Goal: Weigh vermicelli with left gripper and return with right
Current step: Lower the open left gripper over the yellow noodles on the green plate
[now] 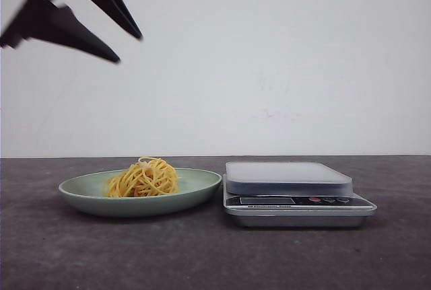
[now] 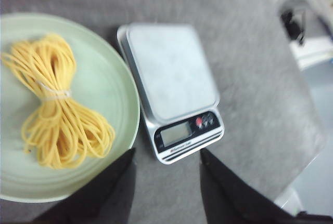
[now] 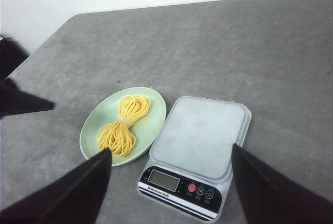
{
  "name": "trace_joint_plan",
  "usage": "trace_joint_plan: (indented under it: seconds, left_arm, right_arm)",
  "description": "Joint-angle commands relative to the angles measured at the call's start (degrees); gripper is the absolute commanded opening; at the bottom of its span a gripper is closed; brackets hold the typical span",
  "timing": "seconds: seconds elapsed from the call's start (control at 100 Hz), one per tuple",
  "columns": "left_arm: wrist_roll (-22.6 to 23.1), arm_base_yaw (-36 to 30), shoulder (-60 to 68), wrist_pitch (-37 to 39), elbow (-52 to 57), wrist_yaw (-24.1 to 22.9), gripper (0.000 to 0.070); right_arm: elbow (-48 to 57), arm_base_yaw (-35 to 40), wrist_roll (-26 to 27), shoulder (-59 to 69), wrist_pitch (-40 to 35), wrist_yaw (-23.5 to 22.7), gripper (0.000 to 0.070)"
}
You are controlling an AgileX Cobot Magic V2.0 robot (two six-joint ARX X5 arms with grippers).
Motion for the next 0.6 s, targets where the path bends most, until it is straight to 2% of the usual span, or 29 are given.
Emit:
trace_joint_plan:
  seconds: [0.0, 0.19, 0.36, 0.59]
  left_arm:
    - [2.91, -1.31, 4.07, -2.21, 4.48, -2.82, 0.0241]
    - [8.74, -3.85, 15.82, -14.60, 18.84, -11.43, 0.0306]
    - [9.31, -4.52, 22.23, -18.69, 26.60, -14.36, 0.0315]
    - [9.99, -4.50, 26.86, -21.64, 27.36, -17.09, 0.0314]
  right_arm:
    - [1.09, 0.55, -1.01, 0.59, 0.35, -0.26, 0.0458]
    - [1.09, 1.55, -1.99, 1.16, -0.83, -0.20, 0.0460]
    - [1.09, 1.81, -3.19, 1.95, -1.73, 0.20, 0.0490]
    - [1.09, 1.86, -4.81, 2.54, -2.91, 0.57, 0.0492]
